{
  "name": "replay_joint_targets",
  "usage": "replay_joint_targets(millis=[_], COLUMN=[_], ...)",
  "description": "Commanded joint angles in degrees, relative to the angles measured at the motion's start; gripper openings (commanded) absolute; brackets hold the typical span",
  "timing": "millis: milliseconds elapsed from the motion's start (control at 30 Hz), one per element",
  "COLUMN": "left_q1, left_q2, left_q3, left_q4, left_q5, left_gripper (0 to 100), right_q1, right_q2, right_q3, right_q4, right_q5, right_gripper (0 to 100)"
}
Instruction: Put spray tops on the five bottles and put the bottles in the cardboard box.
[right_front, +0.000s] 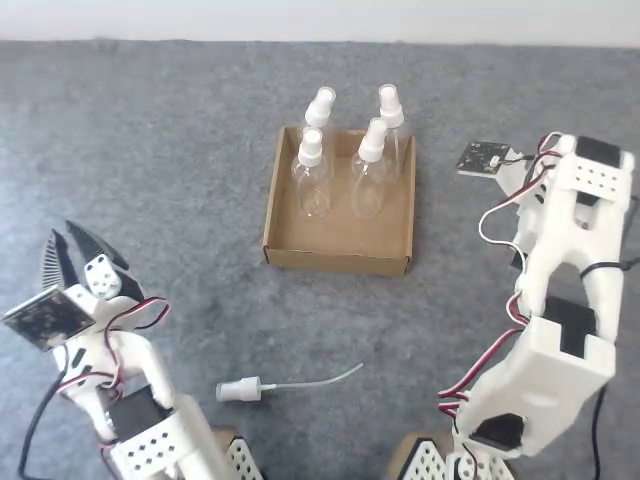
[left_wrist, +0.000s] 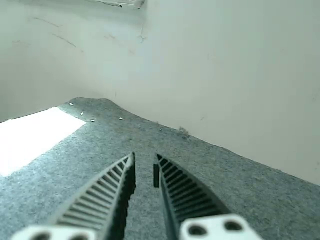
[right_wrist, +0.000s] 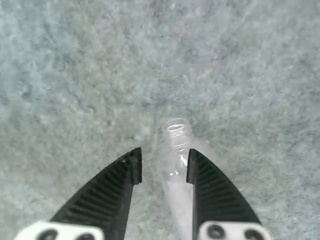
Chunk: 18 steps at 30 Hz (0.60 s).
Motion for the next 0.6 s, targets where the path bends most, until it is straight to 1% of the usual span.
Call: replay_joint_targets(millis=[0,100,167,400,567], left_q1=[0.0,0.0,0.0,0.0,0.0], left_q2=[-1.1,-1.1,-1.0,-1.0,-1.0], left_q3=[-0.7,-0.7,-0.7,-0.7,-0.7], left_q4=[-1.3,-1.3,-1.3,-1.3,-1.3], left_q5=[-0.5,-0.5,-0.5,-0.5,-0.5], left_gripper=[6,6,6,6,6], right_q1=[0.7,1.4,1.8,4.4,6.4], right_q2=[-1.7,-4.3,-6.3,-10.2,-10.5], right_q3=[-3.9,-3.7,-3.7,-3.7,-3.7], right_q4=[2.9,3.7,4.0,5.2,10.1], right_q5=[-0.5,-0.5,-0.5,0.1,6.3], right_gripper=[14.8,22.8,25.7,26.0,26.1])
